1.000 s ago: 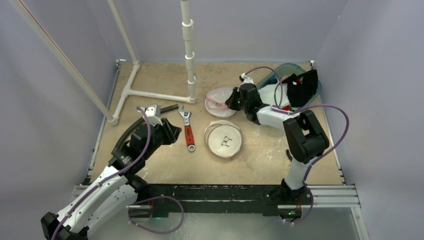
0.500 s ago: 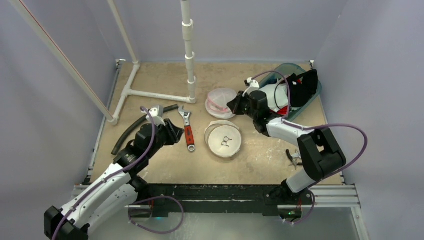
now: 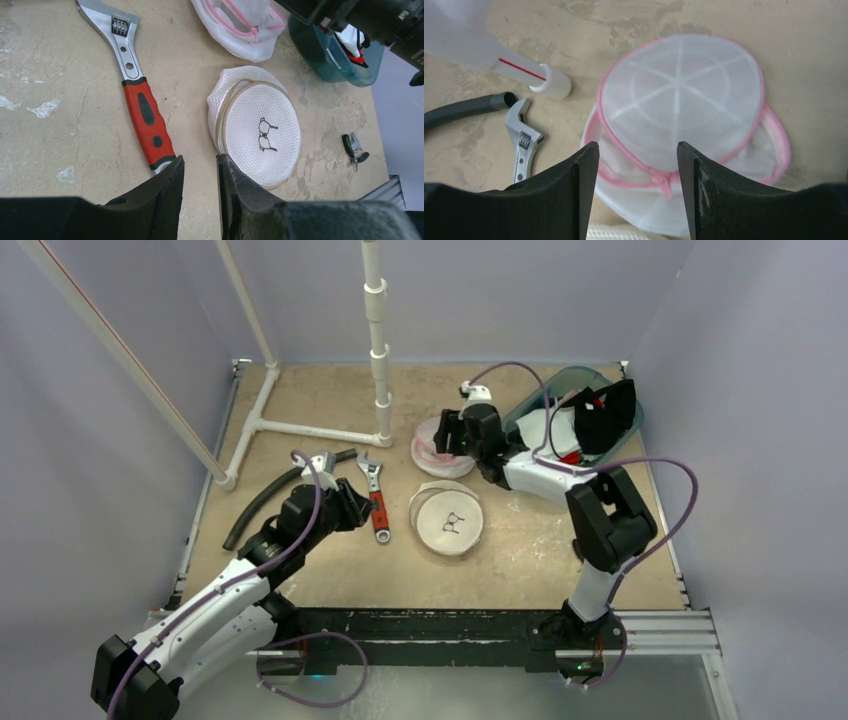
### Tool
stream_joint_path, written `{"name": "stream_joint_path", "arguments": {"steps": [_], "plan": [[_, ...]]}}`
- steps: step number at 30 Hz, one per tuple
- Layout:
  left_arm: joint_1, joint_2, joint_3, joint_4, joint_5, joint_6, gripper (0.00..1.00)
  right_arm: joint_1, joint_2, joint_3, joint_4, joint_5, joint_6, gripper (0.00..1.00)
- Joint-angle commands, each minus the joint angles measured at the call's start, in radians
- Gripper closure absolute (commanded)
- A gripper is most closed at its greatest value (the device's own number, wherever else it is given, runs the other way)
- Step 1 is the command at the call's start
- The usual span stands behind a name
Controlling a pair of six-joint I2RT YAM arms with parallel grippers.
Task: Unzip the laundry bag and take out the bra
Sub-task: Adjust the laundry bag at the center of the board.
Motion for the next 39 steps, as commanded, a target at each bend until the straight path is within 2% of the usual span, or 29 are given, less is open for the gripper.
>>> {"name": "stream_joint_path", "arguments": {"steps": [1,4,8,10,13,16,25,35,39], "plan": [[0.004,-0.028,-0.011,0.031,0.010,-0.019,0.71,0.082,0.075,0.158,-0.151,0.236,-0.128,0.38],[0.005,-0.045,-0.017,0.022,0.003,-0.018,0.71,0.088,0.093,0.167,-0.184,0.277,-0.117,0.38],[0.004,-0.039,-0.018,0.031,0.009,-0.010,0.71,0.089,0.090,0.134,-0.168,0.245,-0.125,0.39],[0.004,-0.023,-0.016,0.037,0.017,-0.009,0.71,0.089,0.085,0.102,-0.159,0.222,-0.125,0.45],[0.003,-0.013,-0.016,0.042,0.024,-0.009,0.71,0.098,0.061,0.037,-0.123,0.205,-0.120,0.61],[0.003,-0.020,-0.029,0.048,0.026,-0.016,0.71,0.104,0.037,-0.028,-0.089,0.190,-0.105,0.67],[0.004,-0.037,-0.053,0.044,0.029,-0.034,0.71,0.106,0.096,-0.046,-0.042,0.182,-0.080,0.64],[0.005,-0.076,-0.053,-0.004,0.004,-0.028,0.71,0.094,0.242,0.082,-0.003,0.215,-0.107,0.62],[0.004,-0.086,-0.040,-0.024,-0.005,-0.019,0.71,0.091,0.165,0.062,0.019,0.222,-0.105,0.57]]}}
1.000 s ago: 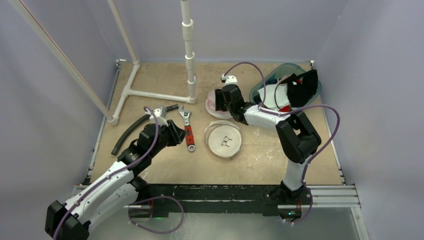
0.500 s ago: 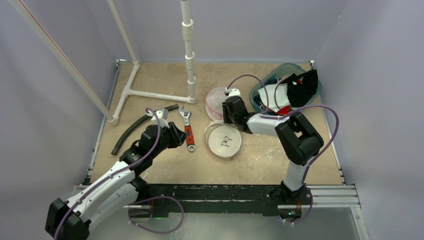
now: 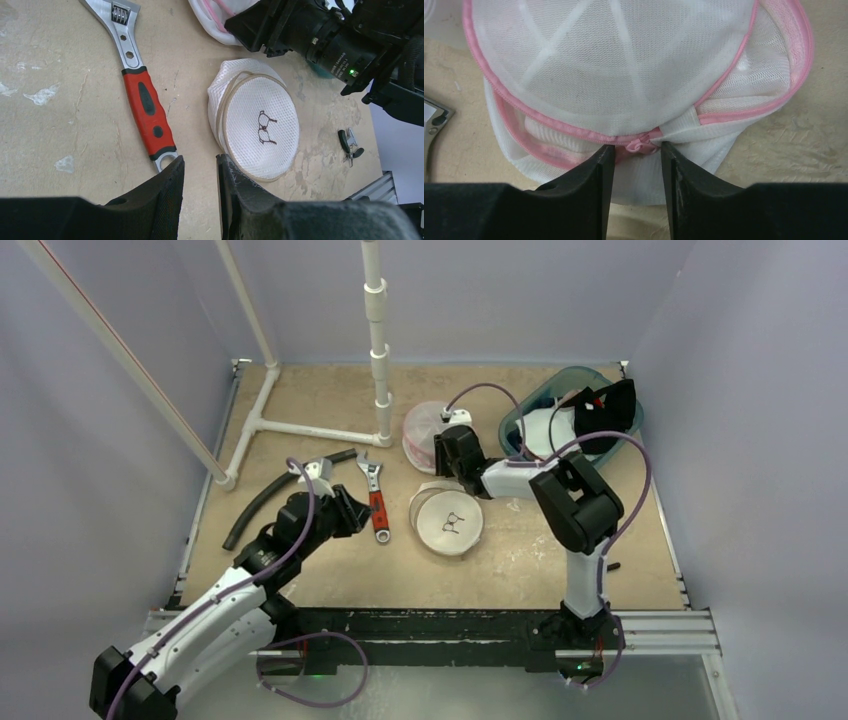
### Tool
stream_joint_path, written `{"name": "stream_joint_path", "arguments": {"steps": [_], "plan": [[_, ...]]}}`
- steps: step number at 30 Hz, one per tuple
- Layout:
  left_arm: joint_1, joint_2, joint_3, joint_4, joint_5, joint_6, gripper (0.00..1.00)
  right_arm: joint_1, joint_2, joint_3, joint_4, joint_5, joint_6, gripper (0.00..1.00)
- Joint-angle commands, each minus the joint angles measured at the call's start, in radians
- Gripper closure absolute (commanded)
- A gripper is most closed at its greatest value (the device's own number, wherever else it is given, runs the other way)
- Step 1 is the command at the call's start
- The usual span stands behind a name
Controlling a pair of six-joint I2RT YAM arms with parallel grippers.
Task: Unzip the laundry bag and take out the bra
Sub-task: Adjust the laundry bag at the center of the board.
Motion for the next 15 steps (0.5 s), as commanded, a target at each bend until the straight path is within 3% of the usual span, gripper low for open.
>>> {"name": "stream_joint_path", "arguments": {"steps": [1,13,15], "plan": [[0.004,-0.020,0.011,-0.022,-0.024,0.009,0.71,-0.005,-0.099,-0.005,0.015,0.038,-0.010,0.54],[0.004,-0.028,0.061,-0.025,-0.047,0.040,0.70,-0.003,-0.549,-0.102,-0.113,0.050,-0.022,0.11],[0.004,-0.025,0.097,-0.056,-0.069,0.067,0.69,-0.005,-0.668,-0.142,-0.127,0.065,-0.012,0.08]]}}
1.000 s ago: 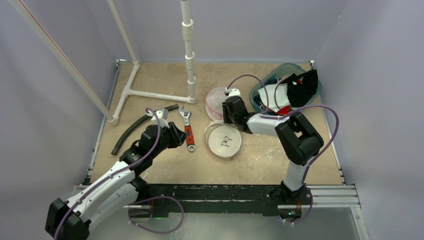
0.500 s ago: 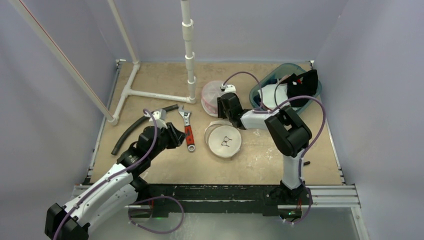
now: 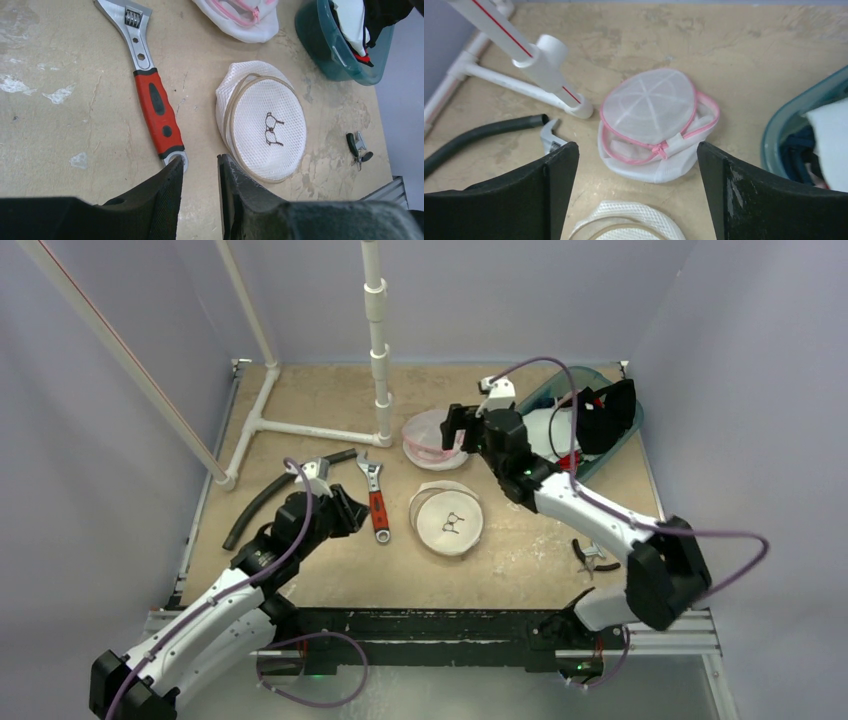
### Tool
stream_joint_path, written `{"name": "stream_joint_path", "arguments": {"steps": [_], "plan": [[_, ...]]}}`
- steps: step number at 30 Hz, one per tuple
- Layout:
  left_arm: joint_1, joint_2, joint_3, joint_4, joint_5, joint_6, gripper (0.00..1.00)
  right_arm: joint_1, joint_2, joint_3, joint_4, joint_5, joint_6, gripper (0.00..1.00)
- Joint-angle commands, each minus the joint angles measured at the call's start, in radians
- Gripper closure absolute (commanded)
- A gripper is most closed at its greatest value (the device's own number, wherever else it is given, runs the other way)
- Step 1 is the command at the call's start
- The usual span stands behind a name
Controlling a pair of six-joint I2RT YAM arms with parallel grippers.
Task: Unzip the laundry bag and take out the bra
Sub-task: Adjust the laundry bag at the center of the board.
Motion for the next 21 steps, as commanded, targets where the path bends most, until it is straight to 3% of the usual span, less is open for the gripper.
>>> {"name": "stream_joint_path", "arguments": {"steps": [1,4,7,10,14,16,18,20,21], "plan": [[0.003,-0.003,0.114,-0.033,-0.055,0.076,0.68,-0.003,-0.239,-0.086,-0.059,0.052,0.010,0.08],[0.004,-0.001,0.173,-0.084,-0.104,0.120,0.68,-0.034,-0.345,-0.125,-0.165,0.156,0.093,0.06],[0.004,0.003,0.193,-0.088,-0.111,0.131,0.68,-0.202,-0.344,-0.139,-0.312,0.075,0.242,0.06],[0.004,0.002,0.188,-0.079,-0.098,0.117,0.68,-0.335,-0.444,-0.267,-0.260,-0.017,0.337,0.08],[0.004,-0.008,0.205,-0.114,-0.136,0.115,0.68,-0.345,-0.619,-0.378,-0.176,-0.019,0.365,0.09],[0.004,-0.005,0.244,-0.155,-0.199,0.137,0.67,-0.344,-0.705,-0.396,-0.130,-0.024,0.297,0.09],[0.004,0.008,0.296,-0.192,-0.278,0.162,0.56,-0.344,-0.779,-0.402,-0.129,-0.050,0.280,0.02],[0.005,0.033,0.337,-0.227,-0.402,0.152,0.45,-0.343,-0.855,-0.421,-0.125,-0.065,0.317,0.02],[0.004,0.049,0.348,-0.236,-0.460,0.148,0.35,-0.344,-0.899,-0.435,-0.114,-0.077,0.337,0.02]]}}
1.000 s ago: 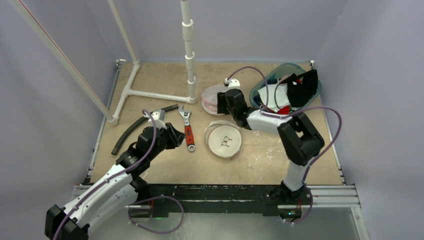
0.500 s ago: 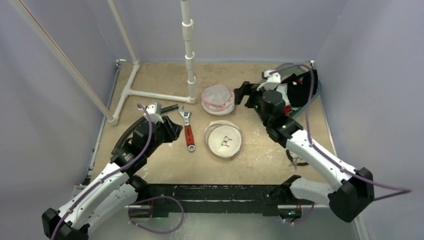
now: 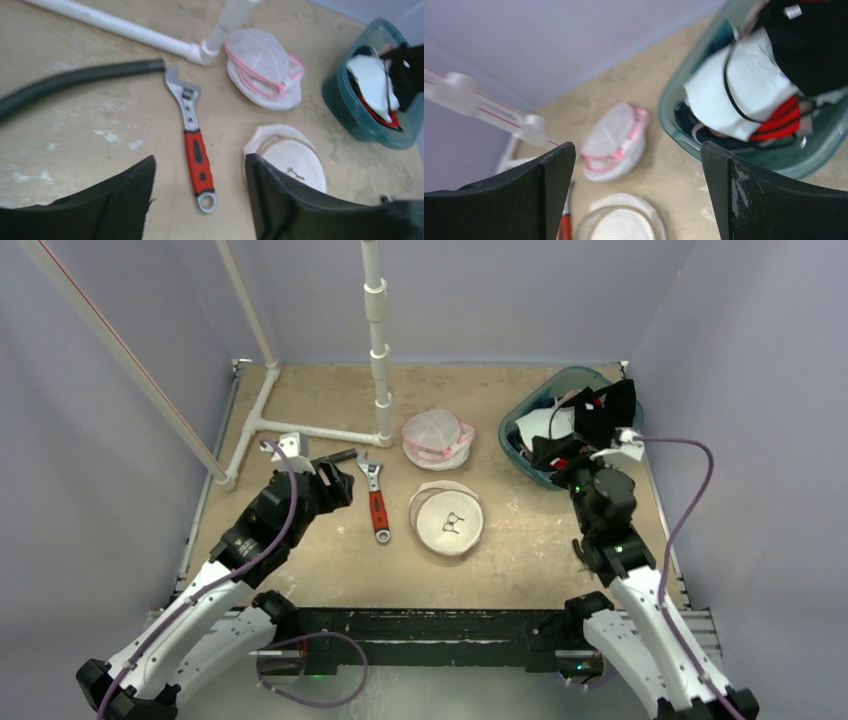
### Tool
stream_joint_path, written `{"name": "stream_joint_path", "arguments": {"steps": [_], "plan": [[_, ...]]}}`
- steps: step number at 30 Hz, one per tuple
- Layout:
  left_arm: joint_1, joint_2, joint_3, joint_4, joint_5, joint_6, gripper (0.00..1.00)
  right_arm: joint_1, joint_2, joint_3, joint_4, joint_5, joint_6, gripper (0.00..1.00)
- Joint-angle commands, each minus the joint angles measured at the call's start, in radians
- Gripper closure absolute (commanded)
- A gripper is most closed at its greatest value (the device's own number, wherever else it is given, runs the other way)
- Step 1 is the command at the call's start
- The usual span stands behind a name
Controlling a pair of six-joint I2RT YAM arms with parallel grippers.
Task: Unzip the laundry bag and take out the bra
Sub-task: Adjust the laundry bag at the center of the board, then reset both arms
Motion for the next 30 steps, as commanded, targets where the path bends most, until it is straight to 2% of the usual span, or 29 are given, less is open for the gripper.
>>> {"name": "stream_joint_path", "arguments": {"steps": [1,5,10,12,13,15,19,22,24,27,30], "plan": [[0.004,0.047,0.108,-0.036,-0.287,0.042,0.29,0.004,-0.172,-0.035,0.106,-0.062,0.061,0.02],[0.004,0.085,0.051,0.071,-0.401,0.200,0.20,0.005,-0.293,-0.064,0.179,-0.108,0.064,0.02],[0.004,0.165,0.036,0.065,-0.651,0.050,0.16,0.005,-0.207,0.067,0.034,-0.126,-0.066,0.02],[0.004,0.193,0.005,0.142,-0.717,0.068,0.16,0.007,-0.174,0.094,0.002,-0.155,-0.096,0.02],[0.004,0.199,-0.006,0.189,-0.721,0.094,0.16,0.009,-0.170,0.094,0.009,-0.170,-0.104,0.02],[0.005,0.196,0.002,0.249,-0.628,0.170,0.12,0.009,-0.184,0.087,0.025,-0.196,-0.120,0.02],[0.004,0.200,0.112,0.112,-0.511,0.137,0.03,0.008,-0.239,0.062,0.016,-0.179,-0.134,0.02],[0.004,0.172,0.118,0.094,-0.518,0.154,0.01,0.009,-0.284,0.032,-0.008,-0.243,-0.040,0.02],[0.004,0.135,0.070,0.151,-0.560,0.171,0.01,0.010,-0.308,0.008,0.017,-0.266,-0.045,0.02],[0.004,0.096,-0.021,0.265,-0.565,0.232,0.01,0.011,-0.321,-0.010,0.030,-0.220,-0.032,0.02],[0.006,0.108,-0.033,0.263,-0.595,0.232,0.01,0.021,-0.319,0.011,0.028,-0.241,-0.112,0.02]]}}
